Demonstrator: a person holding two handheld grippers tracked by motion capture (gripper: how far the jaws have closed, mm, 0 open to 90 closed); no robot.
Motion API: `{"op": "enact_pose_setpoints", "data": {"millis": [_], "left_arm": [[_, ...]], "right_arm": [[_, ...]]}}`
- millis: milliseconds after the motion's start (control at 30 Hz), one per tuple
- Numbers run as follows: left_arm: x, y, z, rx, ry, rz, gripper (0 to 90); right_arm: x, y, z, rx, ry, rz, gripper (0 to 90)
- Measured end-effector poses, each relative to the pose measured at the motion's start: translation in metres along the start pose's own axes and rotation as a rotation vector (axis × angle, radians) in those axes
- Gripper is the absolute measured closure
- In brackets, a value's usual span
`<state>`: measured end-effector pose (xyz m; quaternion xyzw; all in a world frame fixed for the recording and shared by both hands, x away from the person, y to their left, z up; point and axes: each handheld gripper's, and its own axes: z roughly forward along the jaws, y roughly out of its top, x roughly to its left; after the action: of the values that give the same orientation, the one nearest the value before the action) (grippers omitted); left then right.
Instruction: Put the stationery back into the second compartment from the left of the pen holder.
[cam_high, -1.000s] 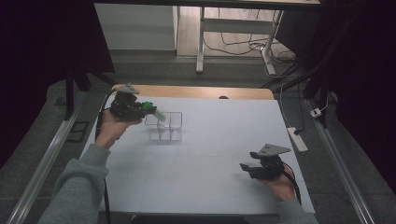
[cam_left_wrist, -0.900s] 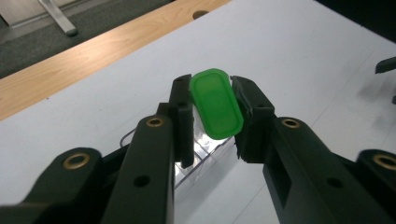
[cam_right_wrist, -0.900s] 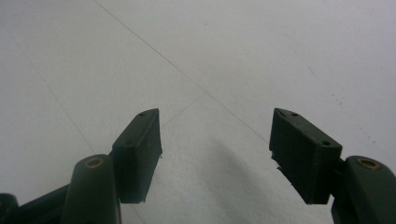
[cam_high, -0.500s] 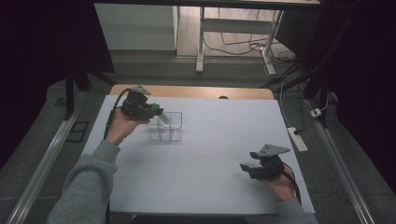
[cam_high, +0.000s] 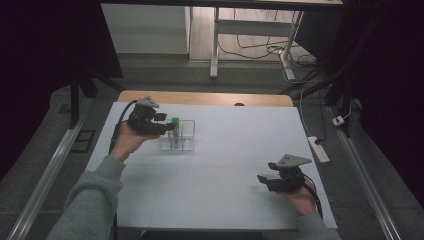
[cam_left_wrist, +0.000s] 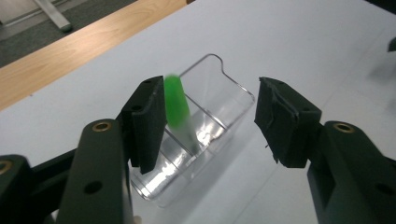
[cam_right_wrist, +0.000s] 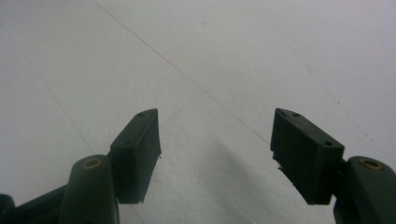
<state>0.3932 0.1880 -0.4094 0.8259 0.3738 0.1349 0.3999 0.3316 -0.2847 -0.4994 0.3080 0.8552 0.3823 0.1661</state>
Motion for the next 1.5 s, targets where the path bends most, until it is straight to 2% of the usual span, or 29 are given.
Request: {"op": "enact_pose_setpoints", "data": {"millis": [267,533,733,967,1233,1500], "left_arm": [[-0.008,-0.03,-0.01,-0.024,-0.018,-0.002,40.1],[-0.018,-0.074,-0.024,-0.061,-0.033,-0.018,40.9],[-0.025,-0.108,-0.026,-0.06,-0.034,-0.038,39.5],[-0.026,-0.138,-0.026,-0.045,-0.03,-0.063,38.1],[-0.028,-0.161,-0.025,-0.034,-0.028,-0.079,36.7],[-0.028,-0.166,-0.025,-0.023,-0.013,-0.078,35.4]], "right_arm": [[-0.001,-0.001,0.0,-0.011,0.011,0.0,31.9],[-0.003,-0.004,-0.003,-0.014,0.015,0.003,31.8],[-0.005,-0.007,-0.007,-0.029,0.012,0.006,31.8],[-0.009,-0.013,-0.012,-0.044,0.008,0.013,31.9],[-0.009,-0.016,-0.016,-0.071,0.016,-0.001,31.8],[-0.009,-0.016,-0.013,-0.061,0.022,-0.018,31.6]]}}
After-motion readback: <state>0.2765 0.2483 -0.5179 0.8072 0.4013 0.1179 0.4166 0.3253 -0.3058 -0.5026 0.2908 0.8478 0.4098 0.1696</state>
